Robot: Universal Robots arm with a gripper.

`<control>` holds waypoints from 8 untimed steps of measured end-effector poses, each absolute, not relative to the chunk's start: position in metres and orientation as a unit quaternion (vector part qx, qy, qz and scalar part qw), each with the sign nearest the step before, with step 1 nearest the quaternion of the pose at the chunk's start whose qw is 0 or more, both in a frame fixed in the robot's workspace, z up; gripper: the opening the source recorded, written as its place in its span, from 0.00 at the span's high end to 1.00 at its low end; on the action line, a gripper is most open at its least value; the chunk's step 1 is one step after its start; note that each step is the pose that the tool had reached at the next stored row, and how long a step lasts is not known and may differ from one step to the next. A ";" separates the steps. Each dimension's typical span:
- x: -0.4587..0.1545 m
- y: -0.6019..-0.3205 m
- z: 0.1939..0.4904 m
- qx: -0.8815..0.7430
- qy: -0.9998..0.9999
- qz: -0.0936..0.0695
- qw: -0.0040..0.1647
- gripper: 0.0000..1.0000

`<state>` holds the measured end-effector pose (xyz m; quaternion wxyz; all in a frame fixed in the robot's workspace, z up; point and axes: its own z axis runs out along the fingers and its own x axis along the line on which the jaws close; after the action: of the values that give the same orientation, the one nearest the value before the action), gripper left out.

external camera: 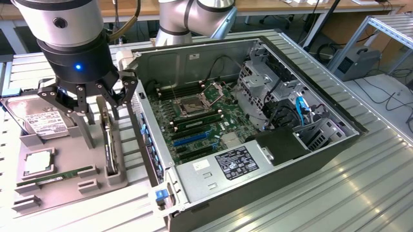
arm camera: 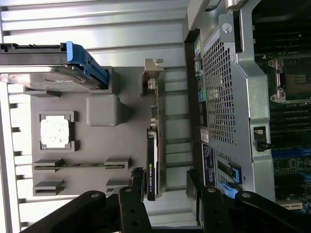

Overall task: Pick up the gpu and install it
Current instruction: 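Pick up the gpu and move the gpu toward the slot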

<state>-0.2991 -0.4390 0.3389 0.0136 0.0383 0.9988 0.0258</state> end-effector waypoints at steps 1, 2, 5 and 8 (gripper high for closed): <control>-0.299 -0.439 0.339 0.038 0.999 0.026 0.014 0.52; -0.299 -0.439 0.339 0.038 0.999 0.025 0.014 0.52; -0.300 -0.439 0.338 0.038 0.999 0.024 0.014 0.52; -0.300 -0.439 0.338 0.038 0.999 0.024 0.014 0.52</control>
<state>-0.2997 -0.4390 0.3375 0.0137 0.0382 0.9989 0.0236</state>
